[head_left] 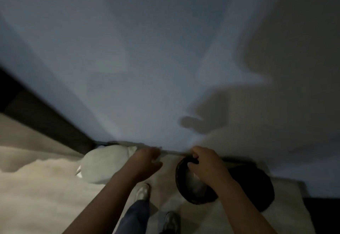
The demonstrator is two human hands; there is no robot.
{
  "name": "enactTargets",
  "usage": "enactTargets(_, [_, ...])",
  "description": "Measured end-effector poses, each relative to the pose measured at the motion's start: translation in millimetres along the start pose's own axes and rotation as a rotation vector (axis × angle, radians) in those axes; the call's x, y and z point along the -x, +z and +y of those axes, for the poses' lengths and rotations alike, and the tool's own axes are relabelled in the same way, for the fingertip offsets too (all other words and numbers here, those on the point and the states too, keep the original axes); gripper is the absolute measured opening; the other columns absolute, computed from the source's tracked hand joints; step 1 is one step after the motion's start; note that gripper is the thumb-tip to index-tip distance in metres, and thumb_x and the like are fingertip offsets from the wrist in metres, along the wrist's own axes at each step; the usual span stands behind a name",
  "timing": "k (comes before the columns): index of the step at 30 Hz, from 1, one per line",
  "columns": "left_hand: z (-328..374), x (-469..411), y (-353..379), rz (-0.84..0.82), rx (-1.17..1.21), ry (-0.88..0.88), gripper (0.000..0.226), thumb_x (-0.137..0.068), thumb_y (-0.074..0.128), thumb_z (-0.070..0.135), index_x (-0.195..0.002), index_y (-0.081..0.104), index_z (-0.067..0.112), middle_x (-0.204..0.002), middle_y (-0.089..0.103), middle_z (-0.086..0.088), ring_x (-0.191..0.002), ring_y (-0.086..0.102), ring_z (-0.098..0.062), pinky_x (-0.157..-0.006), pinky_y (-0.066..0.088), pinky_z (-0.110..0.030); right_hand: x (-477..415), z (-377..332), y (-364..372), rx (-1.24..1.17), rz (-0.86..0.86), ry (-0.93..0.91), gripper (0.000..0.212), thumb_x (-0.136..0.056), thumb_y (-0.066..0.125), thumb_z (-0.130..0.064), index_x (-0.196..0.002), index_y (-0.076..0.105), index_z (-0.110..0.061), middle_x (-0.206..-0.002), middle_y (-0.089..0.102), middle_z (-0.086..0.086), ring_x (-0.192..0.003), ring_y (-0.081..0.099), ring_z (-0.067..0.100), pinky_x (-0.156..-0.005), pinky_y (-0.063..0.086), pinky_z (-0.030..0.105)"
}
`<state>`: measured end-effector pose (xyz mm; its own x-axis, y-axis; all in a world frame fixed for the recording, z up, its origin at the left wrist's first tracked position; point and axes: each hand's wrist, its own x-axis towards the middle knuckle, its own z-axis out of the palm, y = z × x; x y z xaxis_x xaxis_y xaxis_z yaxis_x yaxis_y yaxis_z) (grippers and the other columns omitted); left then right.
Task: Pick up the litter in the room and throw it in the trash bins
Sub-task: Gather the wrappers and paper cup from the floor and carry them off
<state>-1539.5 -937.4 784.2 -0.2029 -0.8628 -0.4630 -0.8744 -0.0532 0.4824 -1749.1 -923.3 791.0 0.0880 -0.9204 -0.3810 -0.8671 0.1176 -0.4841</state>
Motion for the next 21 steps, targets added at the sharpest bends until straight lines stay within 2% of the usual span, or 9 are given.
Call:
enactTargets(3, [-15, 44, -11, 0.116, 0.138, -0.139, 0.035, -0.087, 0.062, 0.037, -0.12, 0.059, 0.026, -0.112, 0.063, 0.007, -0.087, 0.053, -0.003, -0.07, 0.04, -0.015, 4, -32, -9, 0.049, -0.05, -0.144, 0.029, -0.086, 0.06, -0.021, -0.115, 0.057, -0.017, -0.109, 0.06, 0.001, -0.097, 0.057, 0.017, -0.083, 0.05, 0.03])
enactTargets(6, [-37, 89, -24, 0.208, 0.213, -0.278, 0.039, -0.087, 0.061, 0.04, -0.122, 0.056, 0.025, -0.114, 0.063, 0.005, -0.094, 0.058, -0.01, -0.074, 0.045, -0.019, 7, -79, -6, 0.085, -0.086, -0.3, 0.032, -0.086, 0.06, -0.023, -0.118, 0.057, -0.018, -0.112, 0.061, 0.001, -0.101, 0.057, 0.016, -0.086, 0.048, 0.029])
enactTargets(9, [-68, 141, -40, 0.322, 0.271, -0.405, 0.042, -0.087, 0.06, 0.04, -0.125, 0.054, 0.024, -0.118, 0.062, 0.003, -0.101, 0.059, -0.014, -0.077, 0.042, -0.019, 15, -136, 9, 0.138, -0.139, -0.455, 0.035, -0.085, 0.061, -0.024, -0.12, 0.057, -0.02, -0.114, 0.06, 0.0, -0.102, 0.056, 0.015, -0.086, 0.048, 0.028])
enactTargets(12, [-102, 199, -50, 0.445, 0.349, -0.504, 0.042, -0.087, 0.06, 0.04, -0.125, 0.054, 0.024, -0.118, 0.062, 0.004, -0.099, 0.059, -0.014, -0.079, 0.044, -0.02, 32, -197, 35, 0.17, -0.197, -0.587, 0.036, -0.084, 0.062, -0.025, -0.119, 0.058, -0.021, -0.114, 0.06, -0.001, -0.103, 0.057, 0.016, -0.087, 0.05, 0.03])
enactTargets(16, [-150, 280, -51, 0.584, 0.436, -0.625, 0.042, -0.086, 0.06, 0.04, -0.125, 0.054, 0.025, -0.118, 0.062, 0.005, -0.095, 0.059, -0.012, -0.078, 0.045, -0.021, 66, -278, 79, 0.21, -0.27, -0.764, 0.041, -0.084, 0.064, -0.027, -0.124, 0.057, -0.024, -0.117, 0.06, -0.004, -0.105, 0.057, 0.013, -0.088, 0.047, 0.024])
enactTargets(21, [-221, 400, -47, 0.737, 0.534, -0.768, 0.042, -0.086, 0.059, 0.039, -0.126, 0.052, 0.025, -0.116, 0.06, 0.007, -0.096, 0.06, -0.01, -0.08, 0.048, -0.022, 130, -388, 154, 0.274, -0.327, -0.969, 0.041, -0.079, 0.063, -0.029, -0.119, 0.06, -0.026, -0.113, 0.063, -0.005, -0.099, 0.059, 0.013, -0.079, 0.044, 0.022])
